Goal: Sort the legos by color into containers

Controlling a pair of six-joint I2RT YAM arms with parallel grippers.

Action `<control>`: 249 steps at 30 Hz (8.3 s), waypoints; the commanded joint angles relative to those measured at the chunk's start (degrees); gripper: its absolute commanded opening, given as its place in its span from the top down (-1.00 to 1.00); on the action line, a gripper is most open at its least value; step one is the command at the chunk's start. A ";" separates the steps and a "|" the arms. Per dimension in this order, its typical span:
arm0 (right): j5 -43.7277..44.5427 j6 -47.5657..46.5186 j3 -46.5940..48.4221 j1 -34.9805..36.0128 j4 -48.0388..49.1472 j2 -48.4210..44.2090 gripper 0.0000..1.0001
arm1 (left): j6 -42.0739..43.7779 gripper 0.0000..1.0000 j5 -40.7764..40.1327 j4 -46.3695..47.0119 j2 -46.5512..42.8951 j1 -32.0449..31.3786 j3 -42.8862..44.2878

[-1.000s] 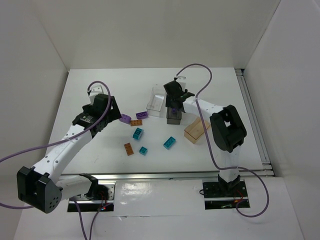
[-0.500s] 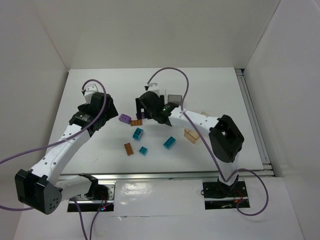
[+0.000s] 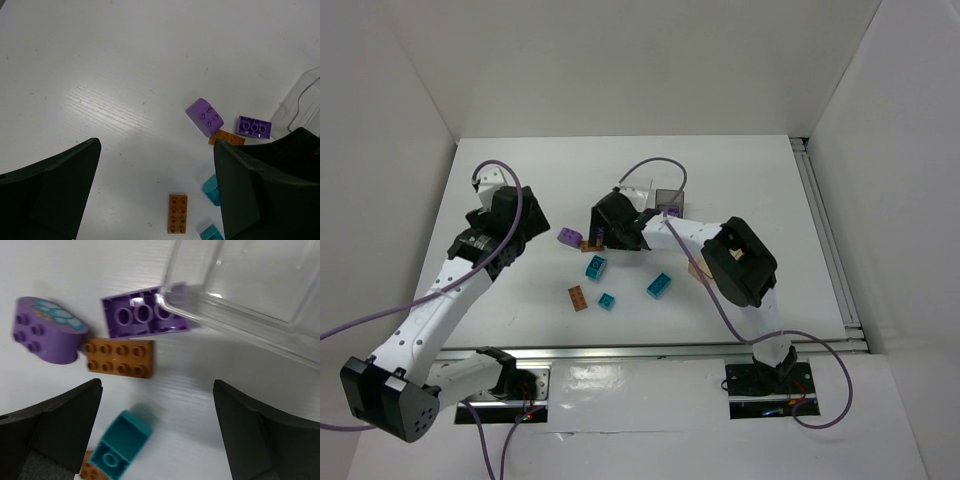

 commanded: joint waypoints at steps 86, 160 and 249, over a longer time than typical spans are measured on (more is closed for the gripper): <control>20.99 -7.92 0.88 -13.38 -5.78 -10.23 0.47 | 1.78 -0.97 16.23 3.89 22.56 -0.20 4.61; 18.96 -10.64 -9.93 -8.37 -12.90 -27.97 -0.91 | 11.88 0.61 23.00 13.82 34.88 0.42 7.15; 27.58 5.71 -33.49 -10.04 -17.66 -46.26 0.52 | 5.55 -0.86 14.66 -0.77 27.23 -14.25 8.49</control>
